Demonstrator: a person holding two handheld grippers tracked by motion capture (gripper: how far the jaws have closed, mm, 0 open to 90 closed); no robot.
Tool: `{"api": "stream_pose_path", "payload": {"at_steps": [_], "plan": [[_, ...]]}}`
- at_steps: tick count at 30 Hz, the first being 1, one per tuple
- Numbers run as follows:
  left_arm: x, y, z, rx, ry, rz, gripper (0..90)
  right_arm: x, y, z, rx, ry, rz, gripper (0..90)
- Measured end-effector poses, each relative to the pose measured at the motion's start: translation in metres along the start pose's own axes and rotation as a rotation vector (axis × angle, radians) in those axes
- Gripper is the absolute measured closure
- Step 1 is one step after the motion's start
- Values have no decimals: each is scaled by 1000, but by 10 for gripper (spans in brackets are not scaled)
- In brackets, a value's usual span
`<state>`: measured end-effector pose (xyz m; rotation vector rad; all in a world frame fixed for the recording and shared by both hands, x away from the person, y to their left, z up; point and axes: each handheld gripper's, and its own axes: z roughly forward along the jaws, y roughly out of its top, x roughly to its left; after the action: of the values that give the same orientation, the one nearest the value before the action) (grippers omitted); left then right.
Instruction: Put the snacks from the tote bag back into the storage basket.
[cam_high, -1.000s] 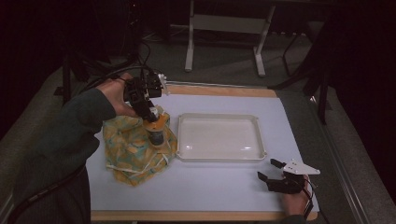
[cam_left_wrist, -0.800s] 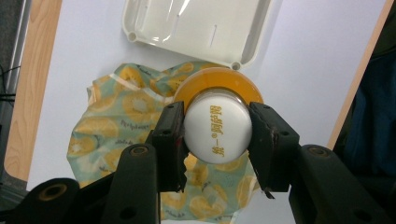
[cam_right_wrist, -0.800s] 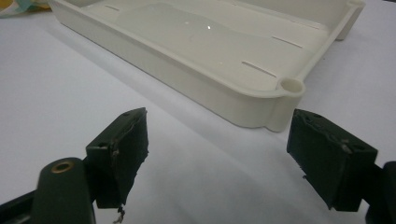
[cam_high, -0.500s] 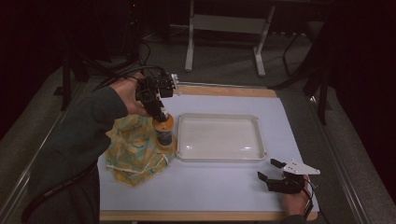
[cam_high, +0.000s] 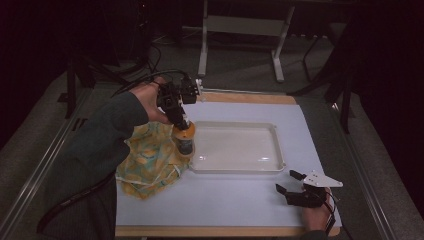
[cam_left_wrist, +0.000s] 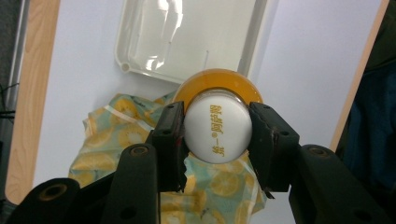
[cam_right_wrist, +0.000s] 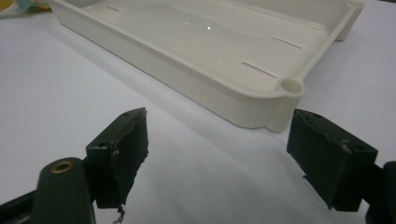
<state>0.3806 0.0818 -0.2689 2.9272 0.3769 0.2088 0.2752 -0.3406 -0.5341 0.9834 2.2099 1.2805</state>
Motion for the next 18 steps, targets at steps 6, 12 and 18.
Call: {"api": "stream_pose_path", "payload": {"at_steps": [6, 12, 18], "plan": [[-2, 8, -1, 3, -2, 10, 589, 0, 0, 0, 1, 0, 2, 201], [-4, 16, 2, 6, -1, 24, 589, 0, 0, 0, 1, 0, 1, 201], [-6, 22, 8, 4, -9, 33, 589, 0, 0, 0, 1, 0, 0, 201]]}}
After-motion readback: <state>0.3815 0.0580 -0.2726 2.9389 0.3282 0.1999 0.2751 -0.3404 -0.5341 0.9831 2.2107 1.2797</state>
